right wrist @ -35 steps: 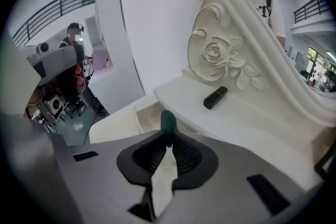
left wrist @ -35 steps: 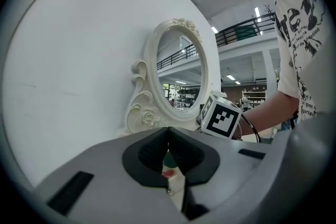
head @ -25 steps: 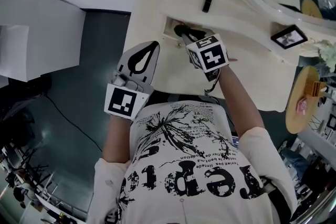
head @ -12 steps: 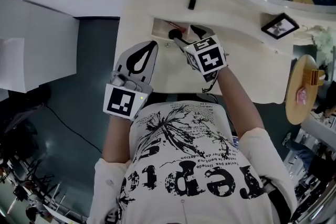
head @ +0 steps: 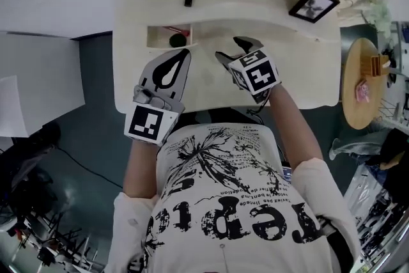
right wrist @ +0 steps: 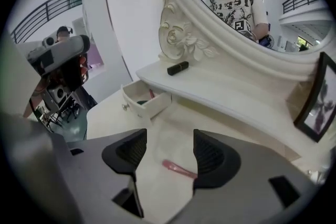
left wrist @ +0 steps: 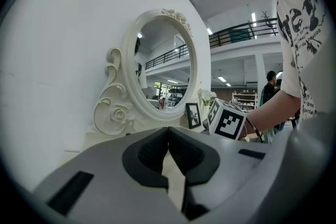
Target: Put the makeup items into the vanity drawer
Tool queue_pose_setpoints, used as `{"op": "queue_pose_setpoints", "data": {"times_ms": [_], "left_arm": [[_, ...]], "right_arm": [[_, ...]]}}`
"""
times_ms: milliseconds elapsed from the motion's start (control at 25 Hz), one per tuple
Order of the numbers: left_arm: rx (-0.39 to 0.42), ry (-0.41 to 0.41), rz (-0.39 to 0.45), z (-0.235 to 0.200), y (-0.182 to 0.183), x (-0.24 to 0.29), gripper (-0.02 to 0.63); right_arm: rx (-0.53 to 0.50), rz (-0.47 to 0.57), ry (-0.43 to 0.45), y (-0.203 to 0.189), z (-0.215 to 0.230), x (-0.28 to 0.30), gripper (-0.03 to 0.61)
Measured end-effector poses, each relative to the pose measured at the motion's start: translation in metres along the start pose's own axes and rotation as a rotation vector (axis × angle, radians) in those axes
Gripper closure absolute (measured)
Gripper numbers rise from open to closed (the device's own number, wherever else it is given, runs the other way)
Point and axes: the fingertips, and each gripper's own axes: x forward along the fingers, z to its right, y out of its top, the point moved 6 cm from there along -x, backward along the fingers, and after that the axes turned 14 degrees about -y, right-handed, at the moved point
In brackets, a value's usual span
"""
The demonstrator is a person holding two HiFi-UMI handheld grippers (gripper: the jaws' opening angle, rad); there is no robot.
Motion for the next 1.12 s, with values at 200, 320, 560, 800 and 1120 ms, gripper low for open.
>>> {"op": "queue_pose_setpoints", "data": {"times_ms": [200,320,560,800,1120], "left_arm": [[-0.024,-0.002,-0.021,0.019,-0.012,0.032,0.601],[-0.043,0.017,-0.033,0.026,-0.022,0.047,0.601],[-0.079,0.077,-0.053,0.033,-0.041,0.066,0.601],[-0.097,0.129,-0.053,0.039,-0.049,0.069,0.601],[-0.096,0.145,-0.053,0.043,-0.049,0.064,0.601]], "right_arm": [[-0.053,-0.084,0.039,-0.045,0.026,0.006,0.282],[-0.099,-0.114,0.073,-0.062,0.037,0.015,0.281],[-0.217,-0.14,0.137,-0.079,0.046,0.038,0.282],[-0.302,-0.131,0.135,-0.08,0.049,0.048,0.371],[-0.335,-0.138,0.133,-0.087,0.046,0.045,0.517]]}}
